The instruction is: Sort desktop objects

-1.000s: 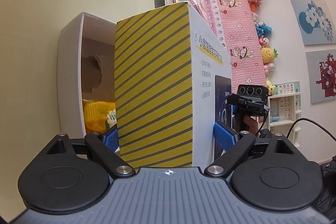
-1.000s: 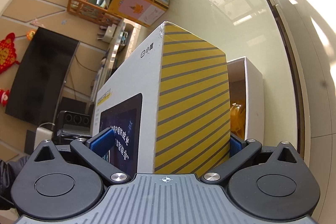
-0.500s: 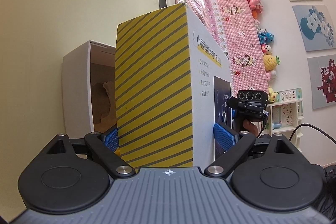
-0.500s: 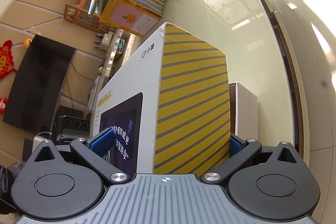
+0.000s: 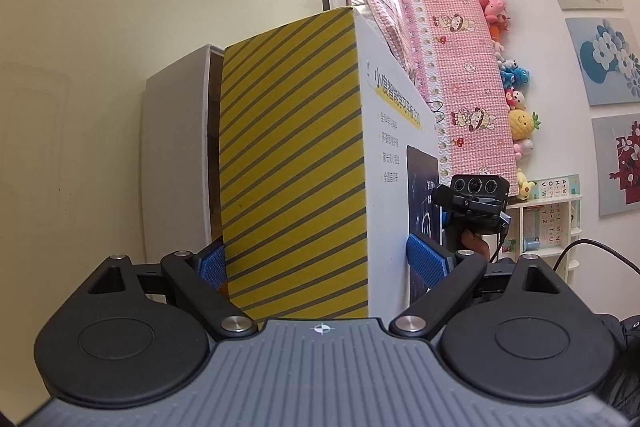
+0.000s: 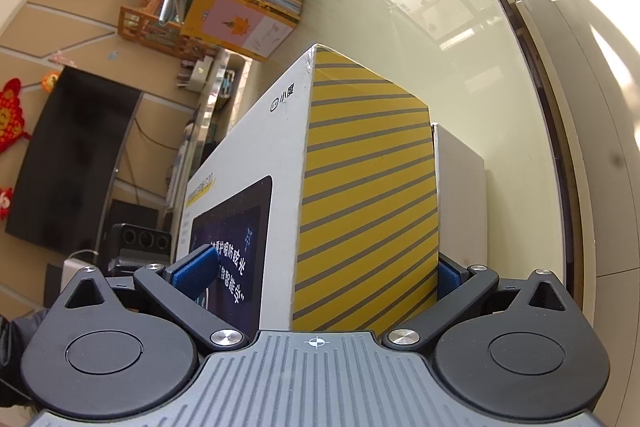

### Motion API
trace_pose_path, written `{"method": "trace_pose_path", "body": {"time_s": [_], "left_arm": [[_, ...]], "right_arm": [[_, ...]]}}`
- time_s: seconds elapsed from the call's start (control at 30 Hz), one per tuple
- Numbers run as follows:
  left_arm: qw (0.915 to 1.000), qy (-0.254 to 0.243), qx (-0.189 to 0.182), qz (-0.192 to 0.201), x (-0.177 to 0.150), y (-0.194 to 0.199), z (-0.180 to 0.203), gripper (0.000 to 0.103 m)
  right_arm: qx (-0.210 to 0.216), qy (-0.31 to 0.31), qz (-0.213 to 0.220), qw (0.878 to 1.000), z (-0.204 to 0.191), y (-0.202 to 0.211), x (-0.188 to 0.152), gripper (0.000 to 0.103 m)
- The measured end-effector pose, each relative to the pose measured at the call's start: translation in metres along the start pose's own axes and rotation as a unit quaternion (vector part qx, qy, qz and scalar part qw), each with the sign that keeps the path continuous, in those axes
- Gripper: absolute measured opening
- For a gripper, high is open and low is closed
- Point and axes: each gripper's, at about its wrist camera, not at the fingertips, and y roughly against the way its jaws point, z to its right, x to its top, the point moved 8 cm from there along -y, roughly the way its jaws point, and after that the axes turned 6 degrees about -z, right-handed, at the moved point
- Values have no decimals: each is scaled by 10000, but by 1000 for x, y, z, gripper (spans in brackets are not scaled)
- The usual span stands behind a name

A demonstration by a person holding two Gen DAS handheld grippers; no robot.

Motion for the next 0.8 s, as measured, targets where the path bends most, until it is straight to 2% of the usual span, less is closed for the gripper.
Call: {"method": "trace_pose_path", "body": {"time_s": [0.23, 0.53, 0.8], "left_arm": [[10000, -20, 14, 45, 6, 2, 2, 103], [10000, -56, 7, -64, 1, 2, 2, 103], [9999, -100, 111, -87, 3, 4, 4, 103]], "right_arm": [[38, -29, 108, 9999, 1, -2, 2, 103], [108, -71, 29, 9999, 2, 1, -3, 103], [19, -34, 223, 9997, 2, 14, 6, 103]]}}
